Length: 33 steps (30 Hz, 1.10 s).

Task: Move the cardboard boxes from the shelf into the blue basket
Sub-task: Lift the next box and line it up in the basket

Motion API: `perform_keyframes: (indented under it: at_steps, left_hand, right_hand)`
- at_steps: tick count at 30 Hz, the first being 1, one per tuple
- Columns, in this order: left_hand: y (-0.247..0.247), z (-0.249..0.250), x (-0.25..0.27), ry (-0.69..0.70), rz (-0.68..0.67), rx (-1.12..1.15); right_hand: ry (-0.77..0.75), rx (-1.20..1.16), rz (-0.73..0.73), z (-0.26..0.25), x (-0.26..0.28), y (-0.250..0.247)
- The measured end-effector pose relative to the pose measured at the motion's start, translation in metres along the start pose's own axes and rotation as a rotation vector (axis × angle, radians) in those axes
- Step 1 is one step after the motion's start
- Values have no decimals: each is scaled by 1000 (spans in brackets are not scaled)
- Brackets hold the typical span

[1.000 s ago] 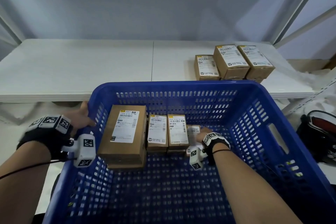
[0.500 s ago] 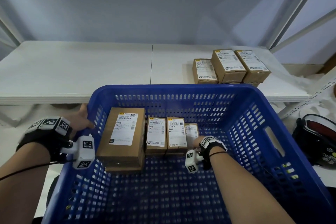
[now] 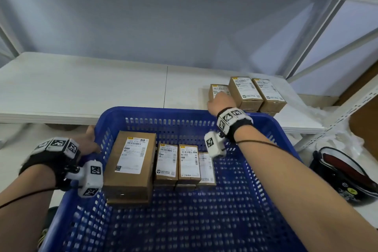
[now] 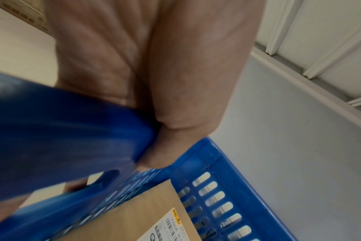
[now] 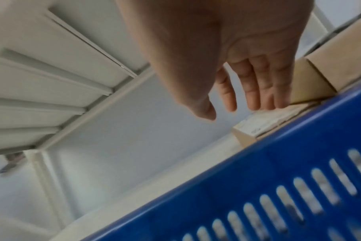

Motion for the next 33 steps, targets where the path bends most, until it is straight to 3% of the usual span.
perform_keyframes:
  at_steps: [9, 20, 24, 33]
  left_hand:
    - [7, -8, -13, 21, -15, 45]
    - [7, -6, -11, 40, 16, 41]
    - [6, -6, -10, 37, 10, 79]
    - [16, -14, -30, 19, -23, 186]
  right_hand:
    - [153, 311, -44, 3, -37, 8]
    - [332, 41, 111, 11, -57, 28]
    - [266, -53, 92, 11, -55, 25]
    - [-22, -221, 283, 4, -10, 5]
Point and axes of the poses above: each hand's wrist, its own x-axis away from the middle knuckle, its own y-axis out of the palm, z = x × y, the point moved 3 cm from there along -x, towards the middle knuckle, and after that the axes turned 15 degrees about -x, right-handed, at the moved point
